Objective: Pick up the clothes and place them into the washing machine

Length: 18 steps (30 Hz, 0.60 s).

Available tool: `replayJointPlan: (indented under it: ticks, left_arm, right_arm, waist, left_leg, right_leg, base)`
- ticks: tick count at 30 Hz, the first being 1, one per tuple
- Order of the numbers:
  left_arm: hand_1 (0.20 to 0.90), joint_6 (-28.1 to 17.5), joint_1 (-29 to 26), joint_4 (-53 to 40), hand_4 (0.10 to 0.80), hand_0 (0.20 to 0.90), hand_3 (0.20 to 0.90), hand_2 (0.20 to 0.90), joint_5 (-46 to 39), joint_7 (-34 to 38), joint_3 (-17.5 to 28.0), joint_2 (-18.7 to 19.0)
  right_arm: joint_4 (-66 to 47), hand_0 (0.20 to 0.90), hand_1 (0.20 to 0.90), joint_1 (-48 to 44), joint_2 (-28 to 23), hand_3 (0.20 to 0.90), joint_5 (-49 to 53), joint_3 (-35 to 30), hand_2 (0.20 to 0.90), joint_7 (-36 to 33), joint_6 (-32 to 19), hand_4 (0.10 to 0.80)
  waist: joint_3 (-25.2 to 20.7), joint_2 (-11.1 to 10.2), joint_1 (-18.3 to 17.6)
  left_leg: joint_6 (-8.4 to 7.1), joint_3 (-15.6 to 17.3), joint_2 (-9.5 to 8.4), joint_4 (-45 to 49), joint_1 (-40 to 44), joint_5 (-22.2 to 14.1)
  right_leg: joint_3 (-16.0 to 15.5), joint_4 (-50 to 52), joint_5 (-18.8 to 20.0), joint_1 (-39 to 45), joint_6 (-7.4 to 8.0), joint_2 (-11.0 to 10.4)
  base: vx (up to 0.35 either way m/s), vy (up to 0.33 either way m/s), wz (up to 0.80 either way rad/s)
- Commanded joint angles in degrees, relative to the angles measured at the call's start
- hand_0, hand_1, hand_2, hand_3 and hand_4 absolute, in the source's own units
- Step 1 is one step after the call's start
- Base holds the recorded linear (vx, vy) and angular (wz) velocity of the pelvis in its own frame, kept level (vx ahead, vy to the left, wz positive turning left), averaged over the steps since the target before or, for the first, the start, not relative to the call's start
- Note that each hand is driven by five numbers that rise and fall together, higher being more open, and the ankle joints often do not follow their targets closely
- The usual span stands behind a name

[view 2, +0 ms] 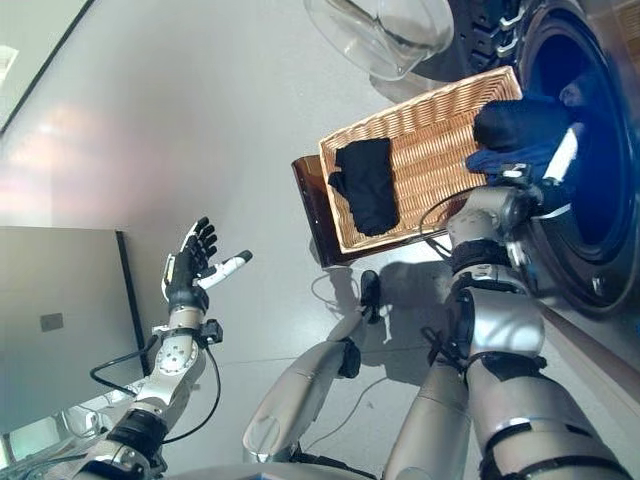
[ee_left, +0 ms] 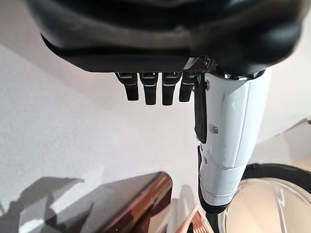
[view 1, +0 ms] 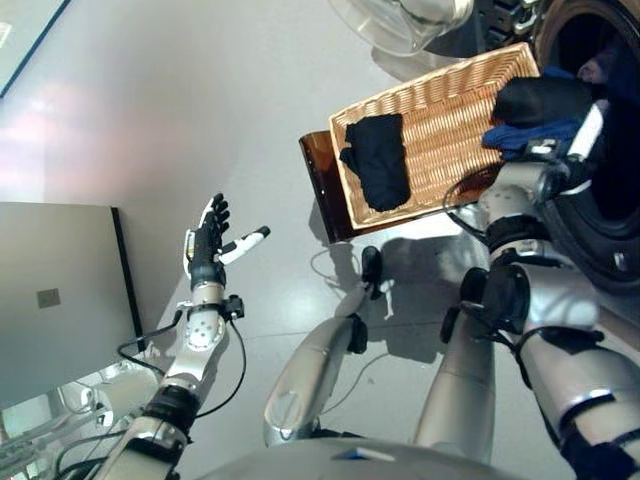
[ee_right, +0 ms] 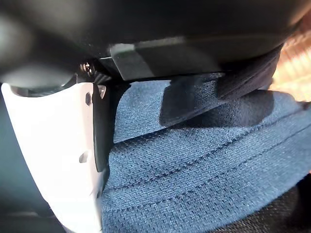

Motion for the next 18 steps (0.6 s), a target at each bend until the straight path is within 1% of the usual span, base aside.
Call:
replayJointPlan:
  ticks: [1, 4, 6, 8, 9, 10, 12, 14, 15, 18]
  left_arm:
    - [0.900, -6.08, 0.64, -2.74, 0.800, 0.900, 0.900, 0.900, -1.54, 1.08, 2.55, 1.50]
    - [0.900, -6.43, 2.17, -2.39, 0.800, 0.900, 0.900, 0.900, -2.15, 0.31, 3.38, 2.50]
    - [0.900, -6.45, 3.05, -2.02, 0.800, 0.900, 0.900, 0.900, -2.64, -0.01, 3.92, 2.55]
    - [0.900, -6.47, 3.57, -1.56, 0.800, 0.900, 0.900, 0.900, -2.84, 0.02, 4.57, 2.76]
    - [0.900, -6.40, 3.50, -1.43, 0.800, 0.900, 0.900, 0.900, -2.77, 0.15, 4.72, 2.56]
    - [0.900, -6.40, 3.52, -1.43, 0.800, 0.900, 0.900, 0.900, -2.75, 0.16, 4.73, 2.56]
    - [0.900, -6.49, 3.63, -1.05, 0.800, 0.900, 0.900, 0.900, -2.98, -0.10, 4.67, 2.35]
    - [0.900, -6.49, 4.08, -1.40, 0.800, 0.900, 0.900, 0.900, -3.54, -0.44, 4.24, 1.63]
    - [0.900, -6.51, 4.11, -1.38, 0.800, 0.900, 0.900, 0.900, -3.56, -0.46, 4.26, 1.65]
    - [0.900, -6.03, 3.84, -0.09, 0.800, 0.900, 0.900, 0.900, -3.95, -0.70, 3.44, 1.18]
  right_arm:
    - [-11.05, 0.200, 0.200, -8.47, -14.59, 0.200, -10.23, 9.40, 0.200, -0.47, -5.45, 0.300]
    - [-13.34, 0.200, 0.200, -13.76, -21.99, 0.200, -12.31, 14.01, 0.200, -0.62, -5.33, 0.300]
    - [-14.02, 0.200, 0.200, -17.02, -25.65, 0.200, -12.82, 16.61, 0.200, -0.99, -5.93, 0.300]
    - [-14.28, 0.200, 0.200, -18.06, -28.28, 0.200, -13.53, 18.13, 0.200, -1.61, -6.05, 0.300]
    - [-15.14, 0.491, 0.491, -17.64, -28.04, 0.491, -14.24, 18.43, 0.491, -2.62, -6.03, 0.508]
    - [-15.25, 0.900, 0.900, -17.55, -28.00, 0.900, -14.32, 18.36, 0.900, -2.71, -5.99, 0.800]
    - [-14.66, 0.900, 0.900, -17.24, -27.71, 0.900, -14.30, 18.61, 0.900, -2.33, -4.90, 0.800]
    - [-13.26, 0.900, 0.900, -17.24, -25.78, 0.900, -13.65, 18.15, 0.900, -1.69, -4.34, 0.800]
    - [-13.27, 0.900, 0.900, -17.17, -25.75, 0.900, -13.61, 18.11, 0.900, -1.63, -4.36, 0.800]
    - [-10.10, 0.900, 0.900, -15.15, -23.47, 0.900, -12.29, 16.66, 0.900, -0.67, -3.68, 0.800]
  waist:
    - [-4.44, 2.20, -0.51]
    - [-5.51, 1.56, -0.44]
    - [-6.14, 1.19, -0.50]
    - [-6.50, 0.81, -0.83]
    - [-6.48, 0.88, -1.24]
    - [-6.47, 0.85, -1.26]
    - [-6.50, 1.19, -1.33]
    - [-6.44, 1.80, -1.17]
    - [-6.45, 1.77, -1.17]
    - [-6.20, 2.14, -1.19]
  left_leg:
    - [-5.92, -1.60, 0.18, 7.14, -0.85, -8.03]
    - [-6.19, -1.75, 0.12, 6.70, -0.14, -7.78]
    - [-6.28, -1.63, 0.18, 6.07, 0.32, -7.66]
    - [-6.27, -1.77, 0.11, 5.50, 0.73, -7.50]
    - [-6.25, -1.62, 0.09, 4.95, 0.90, -7.23]
    - [-6.25, -1.62, 0.08, 4.92, 0.92, -7.20]
    - [-6.21, -1.48, 0.02, 4.51, 0.99, -6.96]
    - [-6.05, -1.32, 0.03, 4.81, 0.76, -7.03]
    - [-6.05, -1.30, 0.04, 4.84, 0.75, -7.06]
    - [-5.93, -1.04, 0.24, 5.00, 0.69, -7.16]
  right_leg:
    - [2.20, -16.36, 6.77, 7.57, 2.78, -1.27]
    - [1.97, -16.32, 6.64, 8.22, 2.84, -1.26]
    - [1.99, -16.64, 6.70, 8.51, 2.91, -1.21]
    - [2.02, -16.67, 6.80, 8.63, 2.95, -1.11]
    - [2.24, -16.77, 6.83, 8.51, 2.96, -1.07]
    - [2.25, -16.76, 6.82, 8.51, 2.96, -1.09]
    - [2.51, -16.94, 6.84, 8.24, 2.86, -0.96]
    - [2.66, -16.63, 6.85, 7.89, 2.73, -0.80]
    - [2.68, -16.60, 6.84, 7.88, 2.73, -0.79]
    - [2.90, -16.57, 7.03, 7.61, 2.66, -0.63]
  base:
    - [0.045, 0.005, 0.03]
    - [0.047, -0.002, 0.03]
    - [0.046, -0.004, 0.03]
    - [0.015, -0.001, 0.00]
    - [0.000, 0.000, 0.00]
    - [0.000, 0.000, 0.00]
    - [-0.018, 0.008, 0.01]
    - [-0.035, 0.007, 0.01]
    - [0.000, 0.000, 0.00]
    - [0.000, 0.000, 0.00]
